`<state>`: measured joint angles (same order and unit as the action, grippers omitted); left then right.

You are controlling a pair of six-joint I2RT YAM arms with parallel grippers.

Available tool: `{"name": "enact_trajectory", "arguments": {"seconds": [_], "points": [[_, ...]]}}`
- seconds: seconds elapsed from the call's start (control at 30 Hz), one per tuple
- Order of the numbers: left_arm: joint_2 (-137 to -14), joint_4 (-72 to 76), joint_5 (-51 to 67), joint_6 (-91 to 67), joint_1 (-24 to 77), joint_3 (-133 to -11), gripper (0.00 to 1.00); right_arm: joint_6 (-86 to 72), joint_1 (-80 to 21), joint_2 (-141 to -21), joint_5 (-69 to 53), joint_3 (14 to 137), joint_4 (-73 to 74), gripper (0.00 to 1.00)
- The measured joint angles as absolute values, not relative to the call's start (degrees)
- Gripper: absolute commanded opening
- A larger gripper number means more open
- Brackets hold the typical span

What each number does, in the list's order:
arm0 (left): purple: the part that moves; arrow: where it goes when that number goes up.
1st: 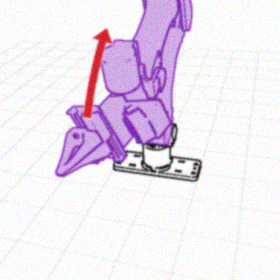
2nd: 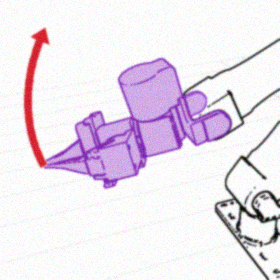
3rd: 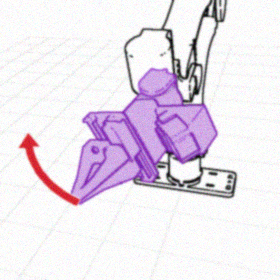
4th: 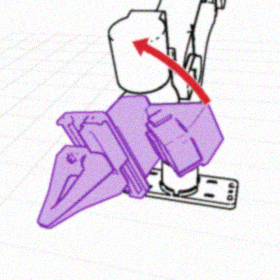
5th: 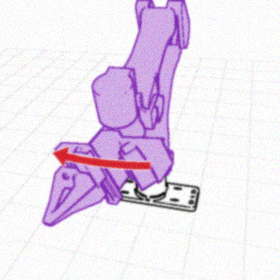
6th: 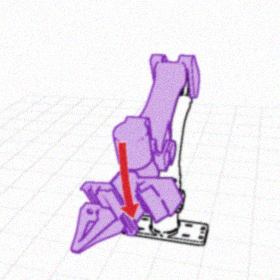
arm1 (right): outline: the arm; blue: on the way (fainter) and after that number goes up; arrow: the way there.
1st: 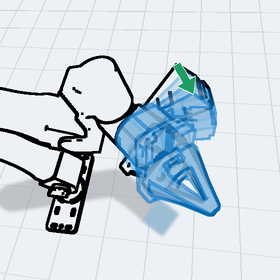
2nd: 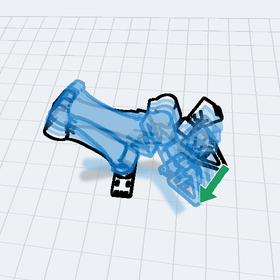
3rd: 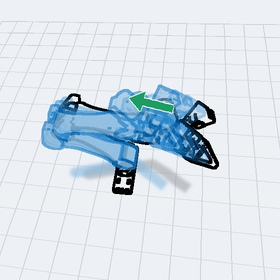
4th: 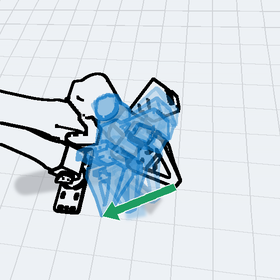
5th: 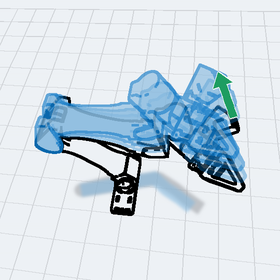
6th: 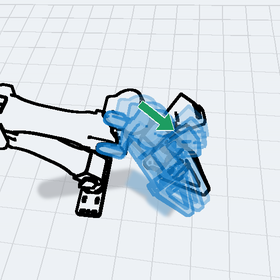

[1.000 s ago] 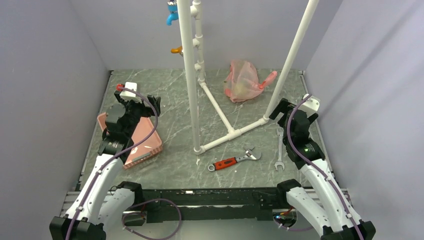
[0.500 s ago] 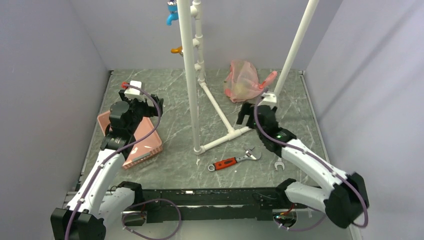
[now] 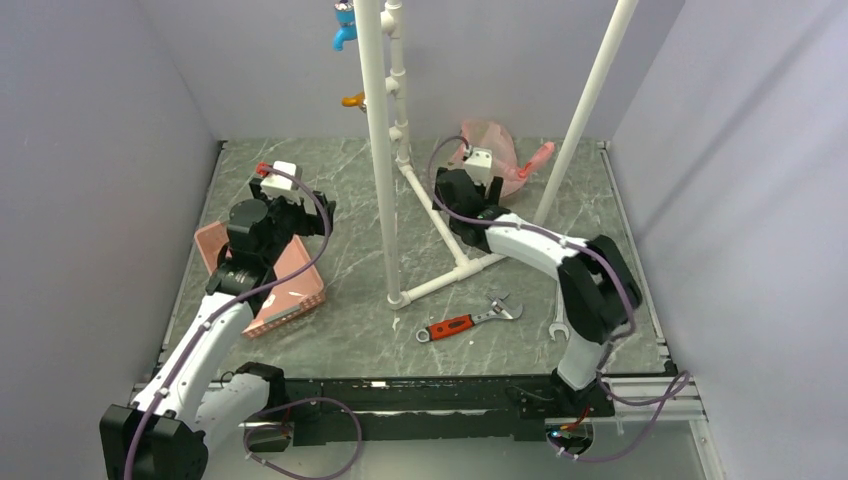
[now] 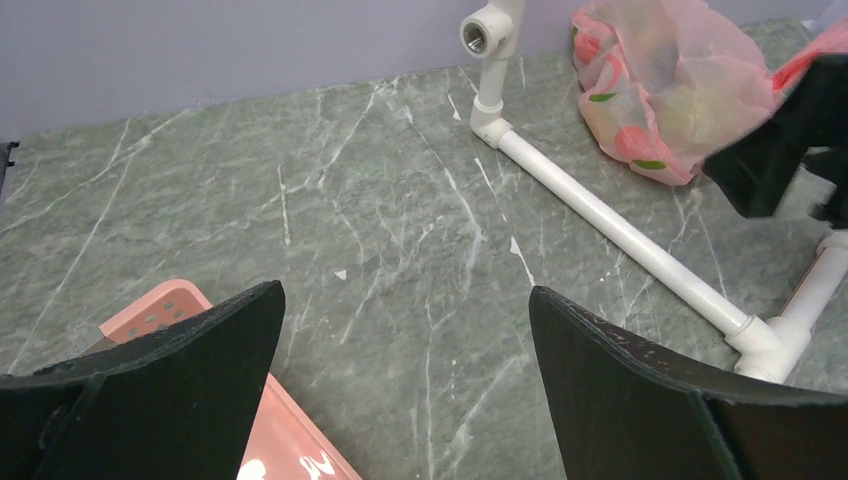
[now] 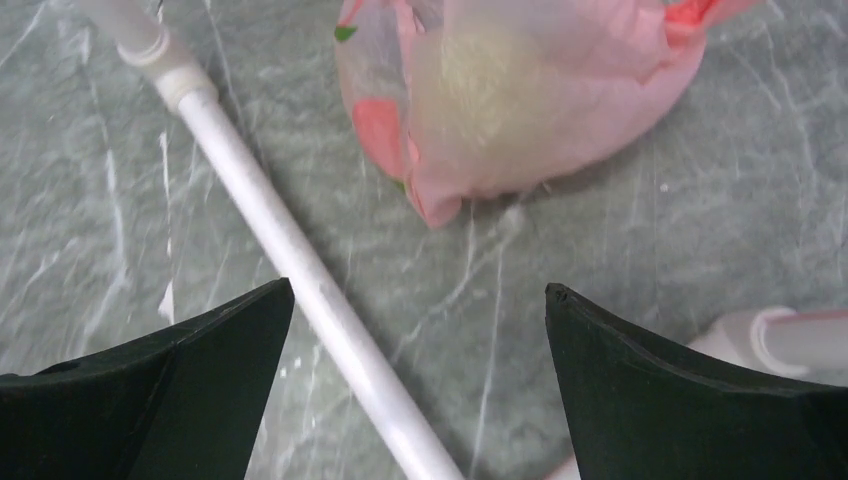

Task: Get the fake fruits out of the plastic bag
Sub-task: Move the plastic bag to the center of the board.

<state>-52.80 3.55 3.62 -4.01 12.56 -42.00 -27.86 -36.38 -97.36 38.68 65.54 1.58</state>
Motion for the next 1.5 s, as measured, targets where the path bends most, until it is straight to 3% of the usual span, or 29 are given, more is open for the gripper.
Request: {"name": "enact_trajectory", "arguments": {"seconds": [0.37,0.63,0.8,0.9,0.97,1.07,1.1,1.5], "points": [[-54.8,3.4,3.6,-3.6,13.6,-42.2,0.99,-20.4,-31.7,-116.4,44.4,83.9,1.7,0.97],[-55.8,3.3,3.6,-3.5,13.7,-42.6,0.99,-15.1,-26.5,-118.3,41.6,84.5,1.3,0.86],[-56.3,3.2,3.6,-3.5,13.8,-43.0,0.99,-12.2,-25.3,-119.3,36.1,85.3,0.6,0.68],[-56.3,3.2,3.6,-3.5,13.8,-43.0,0.99,-10.5,-25.3,-120.2,32.6,86.0,0.3,0.46],[-56.3,3.2,3.6,-3.3,14.0,-43.0,0.99,-9.3,-25.3,-120.3,30.7,86.0,0.4,0.38],[-56.3,3.1,3.5,-2.7,14.5,-43.0,0.99,-7.9,-25.4,-120.3,28.5,86.0,-0.1,0.07],[-56.3,3.1,3.5,-2.6,14.6,-43.0,0.99,-7.2,-25.4,-120.3,27.9,86.0,-0.1,0.01],[-56.3,2.9,2.6,-2.1,16.0,-43.0,0.99,3.1,-29.4,-109.2,26.5,80.4,1.8,0.0]]}}
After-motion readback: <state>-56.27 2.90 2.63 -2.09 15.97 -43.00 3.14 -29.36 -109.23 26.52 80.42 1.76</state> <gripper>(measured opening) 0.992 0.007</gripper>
